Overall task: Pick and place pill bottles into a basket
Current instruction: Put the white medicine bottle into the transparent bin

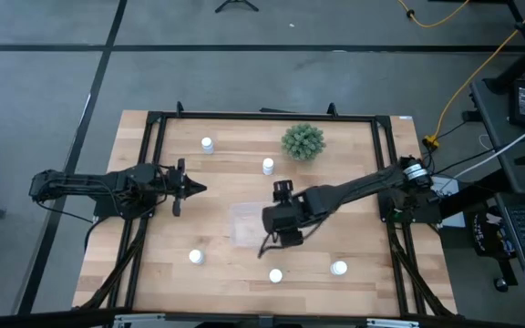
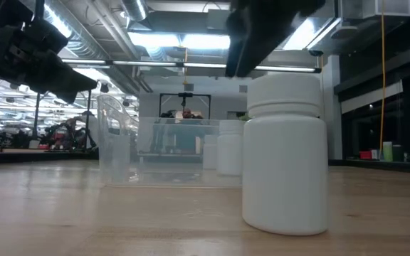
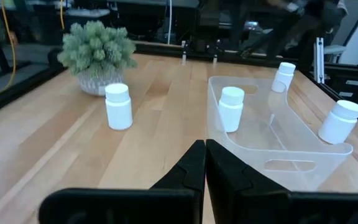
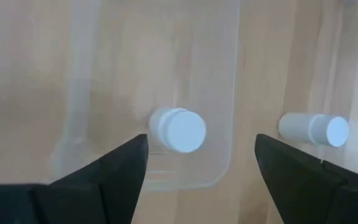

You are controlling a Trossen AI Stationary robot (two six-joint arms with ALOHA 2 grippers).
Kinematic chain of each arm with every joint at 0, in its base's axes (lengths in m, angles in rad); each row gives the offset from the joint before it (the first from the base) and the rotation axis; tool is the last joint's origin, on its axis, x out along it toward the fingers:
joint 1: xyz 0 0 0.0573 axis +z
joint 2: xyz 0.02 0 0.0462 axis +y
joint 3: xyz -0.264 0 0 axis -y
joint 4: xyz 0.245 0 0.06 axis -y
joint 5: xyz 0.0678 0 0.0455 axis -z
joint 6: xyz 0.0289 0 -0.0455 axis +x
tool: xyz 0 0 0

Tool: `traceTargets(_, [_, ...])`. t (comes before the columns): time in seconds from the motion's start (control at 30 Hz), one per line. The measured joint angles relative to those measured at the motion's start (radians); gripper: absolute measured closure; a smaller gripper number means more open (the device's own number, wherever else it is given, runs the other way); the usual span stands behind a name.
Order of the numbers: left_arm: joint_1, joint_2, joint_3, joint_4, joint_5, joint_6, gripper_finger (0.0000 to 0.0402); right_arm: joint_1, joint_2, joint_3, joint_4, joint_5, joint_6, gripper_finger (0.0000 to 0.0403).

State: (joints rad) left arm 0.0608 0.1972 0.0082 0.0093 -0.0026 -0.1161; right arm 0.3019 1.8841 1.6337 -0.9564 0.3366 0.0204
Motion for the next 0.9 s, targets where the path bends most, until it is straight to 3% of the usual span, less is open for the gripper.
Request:
traceTargets(0.2, [0.000, 0.005, 0.000, 0.010, 0.003, -0.062, 0.0395, 0.032, -0.285, -0.293, 0.248, 0.037, -0.001, 0.0126])
traceTargets(0.37, [0.000, 0.004, 0.000, 0.090, 0.009, -0.065, 0.0395, 0.010, -0.591, -0.654, 0.673, 0.057, -0.031, 0.0134])
traceTargets(0.5, [0.000, 0.004, 0.000, 0.167, 0.022, -0.044, 0.0395, 0.003, -0.755, -0.874, 1.007, 0.055, -0.060, 0.0133])
traceTargets(0.67, [0.000, 0.004, 0.000, 0.278, 0.022, 0.013, 0.0394, 0.005, -0.828, -1.038, 1.294, 0.054, -0.132, 0.0133])
traceTargets(0.9, [0.000, 0.015, 0.087, 0.283, 0.039, 0.064, 0.0356, 0.005, -0.797, -1.105, 1.385, 0.054, -0.156, 0.0132])
